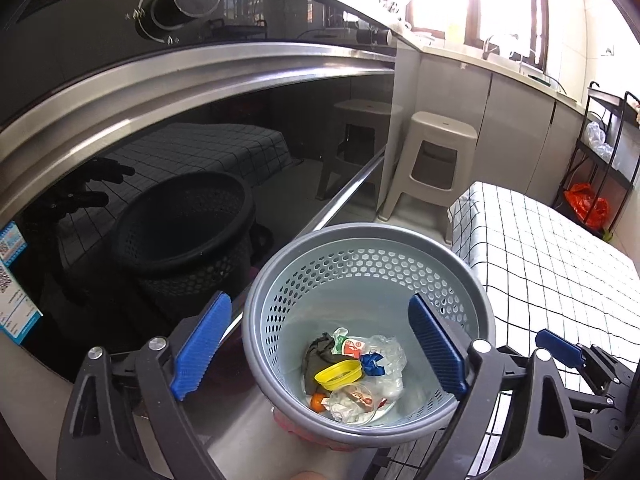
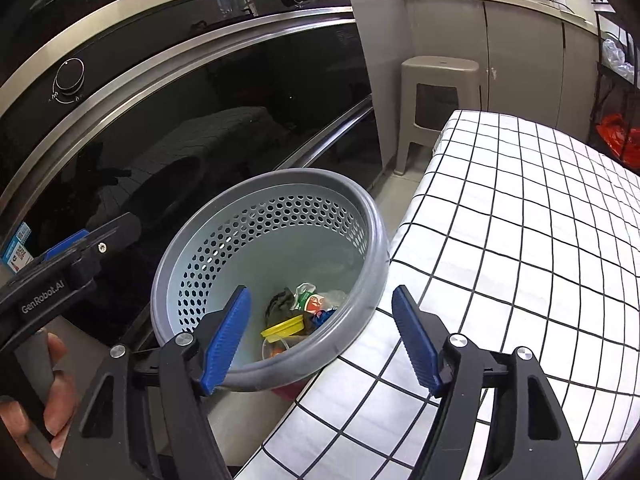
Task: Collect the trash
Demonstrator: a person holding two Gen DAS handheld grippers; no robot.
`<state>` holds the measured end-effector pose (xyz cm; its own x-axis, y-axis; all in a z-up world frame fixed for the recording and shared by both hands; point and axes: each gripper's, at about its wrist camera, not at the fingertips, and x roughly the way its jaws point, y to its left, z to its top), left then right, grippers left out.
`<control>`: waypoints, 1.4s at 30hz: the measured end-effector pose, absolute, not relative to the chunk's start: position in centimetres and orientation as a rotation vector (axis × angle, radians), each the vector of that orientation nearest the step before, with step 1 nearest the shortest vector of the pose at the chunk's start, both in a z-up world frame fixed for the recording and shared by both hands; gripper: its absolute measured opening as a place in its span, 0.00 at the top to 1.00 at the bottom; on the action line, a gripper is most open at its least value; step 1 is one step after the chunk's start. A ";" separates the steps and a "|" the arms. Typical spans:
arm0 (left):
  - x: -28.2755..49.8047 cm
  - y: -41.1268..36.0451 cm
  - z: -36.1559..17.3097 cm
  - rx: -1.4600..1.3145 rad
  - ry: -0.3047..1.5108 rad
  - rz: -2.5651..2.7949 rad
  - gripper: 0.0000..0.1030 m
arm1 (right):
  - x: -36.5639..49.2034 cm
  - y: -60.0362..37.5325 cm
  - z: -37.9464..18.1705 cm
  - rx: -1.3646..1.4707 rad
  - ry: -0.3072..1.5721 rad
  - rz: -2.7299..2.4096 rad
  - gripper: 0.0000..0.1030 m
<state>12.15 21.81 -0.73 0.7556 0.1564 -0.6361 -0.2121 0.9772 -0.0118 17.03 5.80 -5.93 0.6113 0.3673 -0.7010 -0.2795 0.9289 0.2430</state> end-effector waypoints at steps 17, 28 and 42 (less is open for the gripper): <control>11.3 21.5 -0.3 -0.062 0.661 0.199 0.08 | 15.4 5.1 -5.0 0.124 0.797 0.329 0.30; 11.3 21.1 -0.4 -0.051 0.670 0.199 0.06 | 14.8 4.7 -4.7 0.125 0.787 0.308 0.30; 11.4 21.0 -0.5 -0.043 0.676 0.205 0.06 | 14.7 5.1 -4.7 0.119 0.786 0.309 0.30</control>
<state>11.37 20.98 -0.51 0.7607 0.1738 -0.6255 -0.2020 0.9790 0.0264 14.72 5.09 -4.68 0.6646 0.3167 -0.6767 -0.2290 0.9485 0.2189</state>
